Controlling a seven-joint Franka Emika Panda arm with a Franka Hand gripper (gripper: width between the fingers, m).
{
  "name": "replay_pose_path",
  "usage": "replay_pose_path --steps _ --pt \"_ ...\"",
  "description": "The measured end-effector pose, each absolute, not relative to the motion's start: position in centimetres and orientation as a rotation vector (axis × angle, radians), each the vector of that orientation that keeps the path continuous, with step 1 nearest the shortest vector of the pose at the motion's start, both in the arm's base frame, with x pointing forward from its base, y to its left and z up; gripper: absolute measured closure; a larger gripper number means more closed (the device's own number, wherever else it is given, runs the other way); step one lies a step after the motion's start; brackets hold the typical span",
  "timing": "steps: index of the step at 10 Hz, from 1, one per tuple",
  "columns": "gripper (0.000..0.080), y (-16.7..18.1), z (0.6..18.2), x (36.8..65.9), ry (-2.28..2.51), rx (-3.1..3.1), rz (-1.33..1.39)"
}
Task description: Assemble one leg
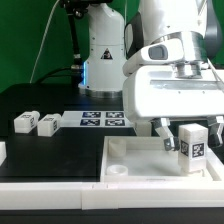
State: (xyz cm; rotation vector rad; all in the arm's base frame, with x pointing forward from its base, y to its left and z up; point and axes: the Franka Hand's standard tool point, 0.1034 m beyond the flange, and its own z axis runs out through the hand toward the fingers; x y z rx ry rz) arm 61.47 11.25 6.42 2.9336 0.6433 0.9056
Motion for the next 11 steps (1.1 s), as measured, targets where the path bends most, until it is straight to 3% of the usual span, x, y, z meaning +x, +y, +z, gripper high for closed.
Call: replay_pose_path --steps 3,6,8,9,11 --pt "0.0151 11.3 6.5 61.5 0.641 2.936 0.9" --pt "0.0151 11.4 8.1 61.6 0.612 2.974 0.811" --pt "0.0151 11.4 7.8 61.6 0.61 2.969 0.826" --pt "0.0151 11.6 7.1 60.9 0.621 3.021 0.644" --pt "0.0151 11.3 7.4 61.0 0.623 3.078 0.294"
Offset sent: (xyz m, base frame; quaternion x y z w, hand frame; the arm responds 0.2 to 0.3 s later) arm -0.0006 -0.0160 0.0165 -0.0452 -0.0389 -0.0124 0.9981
